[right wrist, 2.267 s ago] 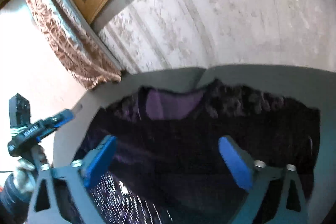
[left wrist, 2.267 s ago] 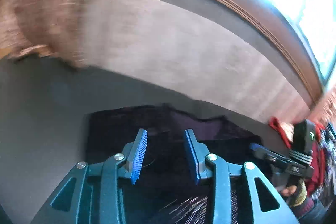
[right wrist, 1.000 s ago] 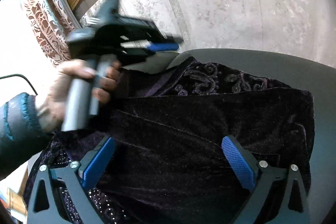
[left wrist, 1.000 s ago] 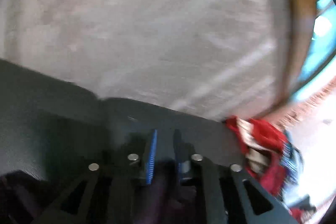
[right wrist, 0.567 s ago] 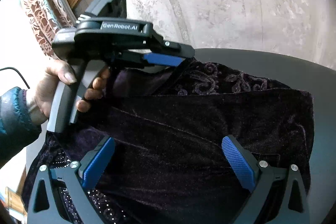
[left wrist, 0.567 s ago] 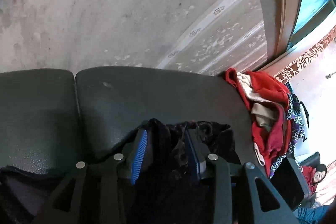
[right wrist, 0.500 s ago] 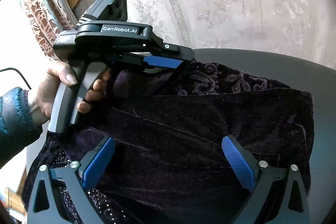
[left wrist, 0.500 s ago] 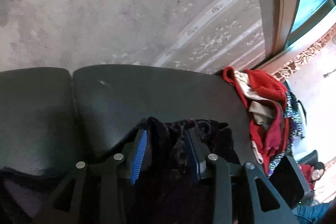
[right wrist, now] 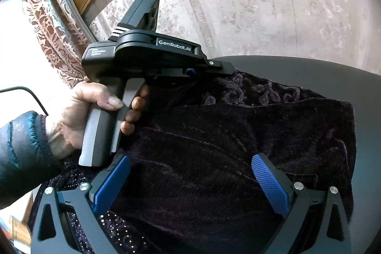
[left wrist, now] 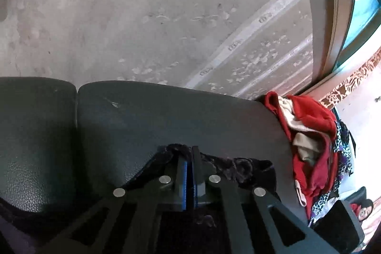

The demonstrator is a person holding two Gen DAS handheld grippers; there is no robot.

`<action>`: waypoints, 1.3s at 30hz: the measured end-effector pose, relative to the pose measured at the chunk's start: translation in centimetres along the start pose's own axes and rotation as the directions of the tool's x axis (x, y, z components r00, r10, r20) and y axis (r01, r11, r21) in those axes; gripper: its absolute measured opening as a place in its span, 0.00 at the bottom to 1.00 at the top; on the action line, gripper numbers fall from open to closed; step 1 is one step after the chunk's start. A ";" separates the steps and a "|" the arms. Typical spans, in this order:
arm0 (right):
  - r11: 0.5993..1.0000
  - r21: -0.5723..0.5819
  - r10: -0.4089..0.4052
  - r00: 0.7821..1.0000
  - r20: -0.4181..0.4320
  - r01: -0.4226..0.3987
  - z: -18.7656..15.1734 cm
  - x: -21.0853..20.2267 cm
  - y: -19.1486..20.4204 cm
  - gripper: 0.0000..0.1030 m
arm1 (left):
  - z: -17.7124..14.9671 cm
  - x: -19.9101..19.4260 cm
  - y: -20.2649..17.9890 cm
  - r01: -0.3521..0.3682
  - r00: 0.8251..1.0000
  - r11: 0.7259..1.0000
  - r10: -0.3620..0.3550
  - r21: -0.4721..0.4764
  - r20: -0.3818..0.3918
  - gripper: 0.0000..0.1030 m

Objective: Fold clothes

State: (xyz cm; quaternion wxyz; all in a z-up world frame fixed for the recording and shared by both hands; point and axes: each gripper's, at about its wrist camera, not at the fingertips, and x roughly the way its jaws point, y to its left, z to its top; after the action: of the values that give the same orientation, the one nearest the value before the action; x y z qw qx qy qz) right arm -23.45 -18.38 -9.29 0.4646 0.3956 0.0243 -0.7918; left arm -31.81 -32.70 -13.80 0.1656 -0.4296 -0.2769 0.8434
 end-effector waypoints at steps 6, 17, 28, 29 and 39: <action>1.000 0.007 0.005 1.000 -0.003 -0.005 0.1 -0.1 0.0 1.00 | -2.2 -6.7 0.8 -0.065 0.988 0.998 0.066 -0.010 0.138 0.26; 0.966 0.092 0.246 0.968 -0.049 -0.241 5.2 -0.3 0.7 1.00 | -12.8 -20.2 10.4 -0.282 0.872 0.920 0.364 -0.271 0.328 0.28; 0.809 0.349 0.563 0.795 -0.225 -0.473 11.1 16.0 7.1 1.00 | -15.4 -20.7 12.6 -0.206 0.875 0.923 0.322 -0.326 0.360 0.26; 0.805 0.360 0.568 0.788 -0.236 -0.472 11.0 17.0 7.4 1.00 | -15.4 -20.6 12.5 -0.210 0.873 0.921 0.328 -0.328 0.361 0.26; 0.805 0.363 0.546 0.825 -0.144 -0.469 13.9 21.4 9.2 0.99 | -15.6 -20.5 12.7 -0.226 0.862 0.910 0.353 -0.348 0.364 0.19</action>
State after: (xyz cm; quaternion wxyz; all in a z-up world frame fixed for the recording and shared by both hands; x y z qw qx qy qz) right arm -30.35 -44.60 -10.64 0.5858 0.5488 -0.1520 -0.5766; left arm -7.80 -48.30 -15.94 -0.0933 -0.2954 -0.3594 0.8803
